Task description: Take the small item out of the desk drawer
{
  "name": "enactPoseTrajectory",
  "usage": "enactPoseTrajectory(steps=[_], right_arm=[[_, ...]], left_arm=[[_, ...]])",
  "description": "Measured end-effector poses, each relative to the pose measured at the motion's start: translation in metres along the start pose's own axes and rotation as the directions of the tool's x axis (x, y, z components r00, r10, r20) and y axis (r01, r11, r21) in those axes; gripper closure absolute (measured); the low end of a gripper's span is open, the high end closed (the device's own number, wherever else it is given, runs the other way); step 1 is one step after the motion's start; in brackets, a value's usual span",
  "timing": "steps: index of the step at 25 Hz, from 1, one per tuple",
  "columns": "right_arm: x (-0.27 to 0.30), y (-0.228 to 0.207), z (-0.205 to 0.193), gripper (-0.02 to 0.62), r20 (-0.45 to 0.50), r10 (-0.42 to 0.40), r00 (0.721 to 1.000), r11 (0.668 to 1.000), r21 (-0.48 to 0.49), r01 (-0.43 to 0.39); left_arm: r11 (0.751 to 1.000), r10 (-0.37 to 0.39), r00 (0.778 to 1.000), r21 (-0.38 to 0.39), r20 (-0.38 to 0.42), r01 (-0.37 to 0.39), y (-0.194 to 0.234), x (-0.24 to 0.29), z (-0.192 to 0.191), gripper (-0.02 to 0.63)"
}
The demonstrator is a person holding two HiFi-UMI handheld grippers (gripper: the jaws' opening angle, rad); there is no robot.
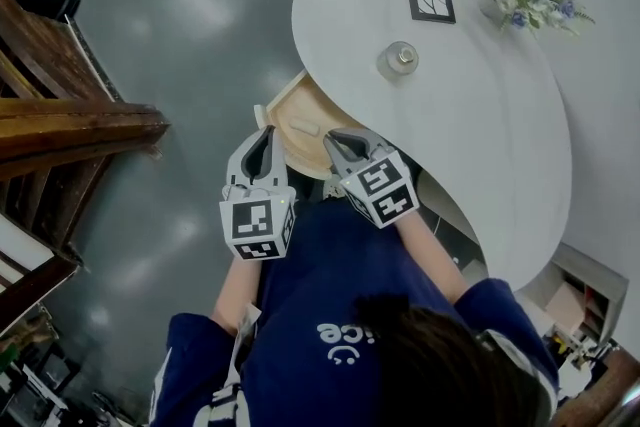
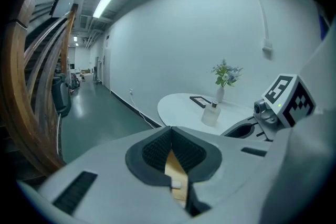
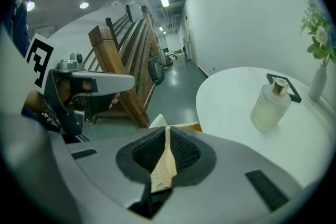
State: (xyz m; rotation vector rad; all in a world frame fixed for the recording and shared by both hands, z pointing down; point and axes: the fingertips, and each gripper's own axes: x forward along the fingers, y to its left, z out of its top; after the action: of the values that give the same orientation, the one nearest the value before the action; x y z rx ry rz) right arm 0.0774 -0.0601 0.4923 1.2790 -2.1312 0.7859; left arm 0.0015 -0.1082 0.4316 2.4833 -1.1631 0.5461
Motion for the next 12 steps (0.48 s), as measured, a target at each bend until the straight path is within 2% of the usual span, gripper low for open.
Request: enactPoseTrajectory(steps=[4,12], right_arm=[[0.024,-0.001,-0.002,0.492,-0.072,-0.011,0.997,1.0,0.001,0.012],[0.066,0.003,-0.012,0.453,-0.191,-0.01,0.982,0.998,-0.058,-0.001]], left_arm=[[0.999,-0.036,0.999,-0.001,-0.029,0.036,0.014,0.012,-0.003,0.601],[0.996,-0.088,0.995,-0.028,-0.054,0.087,0.041,0.029,-0.011,0.601]])
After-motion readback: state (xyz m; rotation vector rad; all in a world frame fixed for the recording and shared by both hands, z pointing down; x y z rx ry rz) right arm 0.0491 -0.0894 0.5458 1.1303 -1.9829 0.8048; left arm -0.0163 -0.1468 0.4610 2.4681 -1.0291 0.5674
